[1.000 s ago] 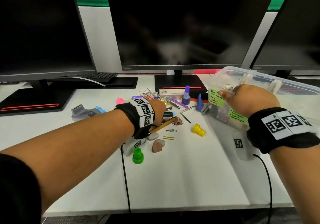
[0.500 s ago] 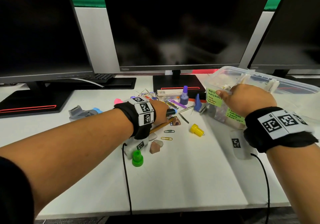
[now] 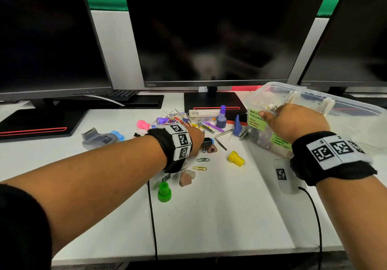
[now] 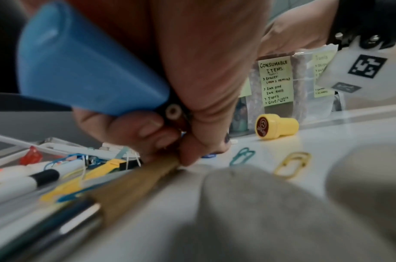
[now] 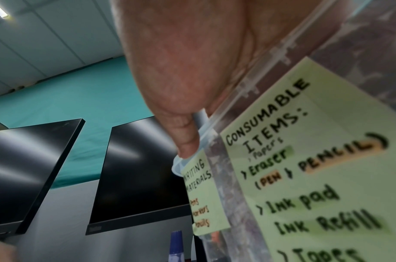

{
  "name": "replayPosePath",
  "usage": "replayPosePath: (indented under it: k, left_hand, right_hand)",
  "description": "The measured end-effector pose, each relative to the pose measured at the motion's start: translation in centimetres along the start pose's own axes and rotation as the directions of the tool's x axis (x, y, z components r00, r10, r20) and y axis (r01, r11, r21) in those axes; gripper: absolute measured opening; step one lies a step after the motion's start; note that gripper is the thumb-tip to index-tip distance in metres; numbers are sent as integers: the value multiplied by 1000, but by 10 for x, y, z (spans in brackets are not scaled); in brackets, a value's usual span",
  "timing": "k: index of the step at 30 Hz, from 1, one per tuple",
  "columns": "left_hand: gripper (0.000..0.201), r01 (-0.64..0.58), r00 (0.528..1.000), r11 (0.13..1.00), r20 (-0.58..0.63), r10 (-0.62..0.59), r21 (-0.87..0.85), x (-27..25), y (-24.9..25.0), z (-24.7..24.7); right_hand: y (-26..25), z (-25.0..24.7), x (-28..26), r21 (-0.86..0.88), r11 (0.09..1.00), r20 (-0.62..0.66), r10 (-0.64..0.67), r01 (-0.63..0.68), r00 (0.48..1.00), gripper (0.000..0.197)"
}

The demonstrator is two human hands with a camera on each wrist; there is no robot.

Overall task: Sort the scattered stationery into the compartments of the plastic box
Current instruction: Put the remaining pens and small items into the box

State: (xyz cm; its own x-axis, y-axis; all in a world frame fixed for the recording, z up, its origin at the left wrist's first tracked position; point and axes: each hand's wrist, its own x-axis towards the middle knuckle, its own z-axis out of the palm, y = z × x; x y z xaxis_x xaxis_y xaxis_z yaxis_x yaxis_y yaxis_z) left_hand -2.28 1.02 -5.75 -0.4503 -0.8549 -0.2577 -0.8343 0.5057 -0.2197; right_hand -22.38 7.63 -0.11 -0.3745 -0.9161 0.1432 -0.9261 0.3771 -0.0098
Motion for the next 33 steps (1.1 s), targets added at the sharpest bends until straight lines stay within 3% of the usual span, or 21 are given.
replayPosePath:
  k: [5,10,13,15,18,21,22,25,29,33]
  left_hand:
    - [30,4,997,980,-75,-19,-201,-5,-15,-11]
    - [13,54,972,918,-188,-138,-394,-18,-63,-38]
    - [7,122,962,889,-169,-216,-442,-33,-94,-44]
    - [10,178,954,878,-142,-265,-445,-41,-112,-42]
    - [11,234,951,841,-63,-302,-487,-46,-128,-29]
    - [5,262,955,775,39,-294,-576,-44,-130,-13]
    - [13,265,956,778,50,-289,-570,-42,-128,-8]
    - [6,253,958,834,6,-287,-490,-36,-114,0]
    - [43,237,970,939,2,-244,-249,-21,-94,9]
    - [52,253,967,963,18,-253,-94,-9,-80,15]
  right_hand:
    - [-2,1,-3,-9,1000,-8,-7,7,1000,63]
    - [-3,0,3,18,1000,58,1,-2,998,65]
    - [-2,-4,10,62,998,135,-13,4,991,62]
    - [0,-11,11,121,992,142,-60,43,988,47]
    - [7,-20,8,219,970,28,-116,107,993,20]
    - [10,-16,2,150,983,-43,-105,110,994,18]
    - [11,-11,1,85,992,-43,-91,95,995,27]
    - [10,-4,-6,-26,998,-7,-60,60,998,45]
    - [8,-1,-8,-30,998,-30,-59,58,998,43]
    - [8,2,-5,15,999,-30,-50,50,998,35]
